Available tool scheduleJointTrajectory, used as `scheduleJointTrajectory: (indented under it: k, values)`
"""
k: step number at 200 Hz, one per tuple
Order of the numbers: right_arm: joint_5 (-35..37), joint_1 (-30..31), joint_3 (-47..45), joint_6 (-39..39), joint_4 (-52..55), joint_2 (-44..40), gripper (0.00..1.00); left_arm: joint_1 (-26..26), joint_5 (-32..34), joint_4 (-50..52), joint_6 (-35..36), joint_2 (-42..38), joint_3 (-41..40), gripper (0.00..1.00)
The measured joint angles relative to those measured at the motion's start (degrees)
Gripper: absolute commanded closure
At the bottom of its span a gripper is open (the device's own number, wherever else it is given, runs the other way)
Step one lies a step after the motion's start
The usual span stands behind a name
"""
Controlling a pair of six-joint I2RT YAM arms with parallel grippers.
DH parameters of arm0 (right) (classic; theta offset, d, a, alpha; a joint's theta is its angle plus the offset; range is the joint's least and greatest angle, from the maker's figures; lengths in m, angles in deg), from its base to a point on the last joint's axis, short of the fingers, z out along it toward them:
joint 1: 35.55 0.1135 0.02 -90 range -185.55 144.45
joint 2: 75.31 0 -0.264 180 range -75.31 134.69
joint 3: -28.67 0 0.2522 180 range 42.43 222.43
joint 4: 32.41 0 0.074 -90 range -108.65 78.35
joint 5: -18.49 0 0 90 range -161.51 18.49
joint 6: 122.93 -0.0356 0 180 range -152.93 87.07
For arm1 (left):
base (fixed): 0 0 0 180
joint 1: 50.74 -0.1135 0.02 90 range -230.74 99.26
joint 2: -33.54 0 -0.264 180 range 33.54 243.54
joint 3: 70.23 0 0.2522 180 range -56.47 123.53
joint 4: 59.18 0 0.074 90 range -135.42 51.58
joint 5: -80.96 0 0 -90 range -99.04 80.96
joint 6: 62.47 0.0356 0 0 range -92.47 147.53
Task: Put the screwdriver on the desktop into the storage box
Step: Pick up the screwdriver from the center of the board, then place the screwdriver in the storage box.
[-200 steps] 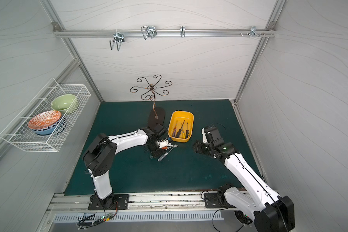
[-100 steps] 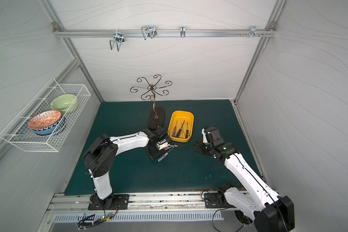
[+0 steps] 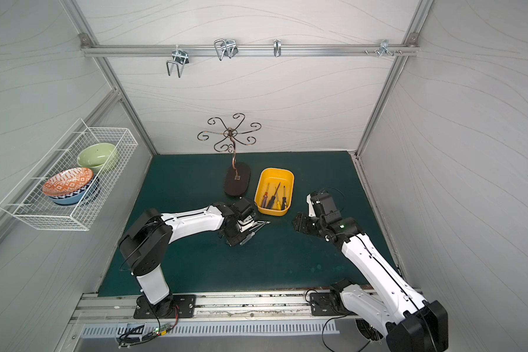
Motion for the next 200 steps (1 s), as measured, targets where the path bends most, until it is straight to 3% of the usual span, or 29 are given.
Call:
scheduleJointTrajectory:
  k: [68, 104, 159, 200]
  values:
    - [0.0, -0.4, -0.4, 0.0, 0.0, -1.3, 0.44, 0.3, -1.5, 1.3, -3.4, -11.8, -3.1, 1.00]
    - [0.5, -1.3, -0.4, -0.1, 0.1, -3.7, 0.44, 0.3, -2.6, 1.6, -9.5, -15.0, -0.7, 1.00]
    - [1.8, -2.6, -0.4, -0.5, 0.7, -4.7, 0.44, 0.3, -2.8, 0.7, -25.0, -5.4, 21.4, 1.00]
    - [2.4, -3.5, -0.4, -0.5, 2.0, -5.7, 0.45, 0.3, -2.7, 0.7, -28.9, 3.7, 29.7, 1.00]
